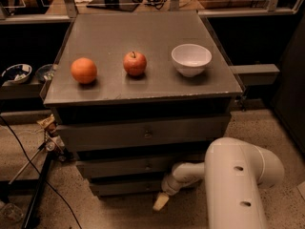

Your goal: Open bottom drawer

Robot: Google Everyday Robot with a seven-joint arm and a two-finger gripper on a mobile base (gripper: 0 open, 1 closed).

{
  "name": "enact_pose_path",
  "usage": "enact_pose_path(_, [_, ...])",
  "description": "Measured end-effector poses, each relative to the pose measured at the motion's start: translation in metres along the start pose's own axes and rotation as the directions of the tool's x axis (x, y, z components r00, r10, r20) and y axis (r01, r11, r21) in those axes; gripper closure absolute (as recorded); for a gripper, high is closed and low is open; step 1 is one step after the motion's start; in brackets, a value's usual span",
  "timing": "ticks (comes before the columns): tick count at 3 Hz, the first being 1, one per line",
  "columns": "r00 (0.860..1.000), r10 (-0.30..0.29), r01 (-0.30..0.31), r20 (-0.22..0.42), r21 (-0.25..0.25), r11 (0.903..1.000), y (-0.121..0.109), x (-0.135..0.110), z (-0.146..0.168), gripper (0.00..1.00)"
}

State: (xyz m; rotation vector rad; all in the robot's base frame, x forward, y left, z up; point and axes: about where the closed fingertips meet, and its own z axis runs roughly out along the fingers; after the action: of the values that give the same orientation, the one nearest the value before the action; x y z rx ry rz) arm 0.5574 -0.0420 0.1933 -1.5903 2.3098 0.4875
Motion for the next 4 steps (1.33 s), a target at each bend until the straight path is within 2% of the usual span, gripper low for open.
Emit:
enact_pose_path(1, [0.999,0.006,-0.008,-0.033,-0.052,0.9986,0.01,0.016,-0.011,0.0])
enact_pose_path(2, [0.997,0.069,-0.07,-0.017,-0.094,0.9931,0.034,0.023,-0.044,0.0])
enact_pose_path(3, [0.993,0.115,-0.115,-0.007,-0.116,0.9865,0.063,0.038,-0.08,0.0])
enact_pose_path(4, [0.993,0.115,-0.115,-0.01,-0.114,0.9868,0.065,0.039,-0.079,0.0])
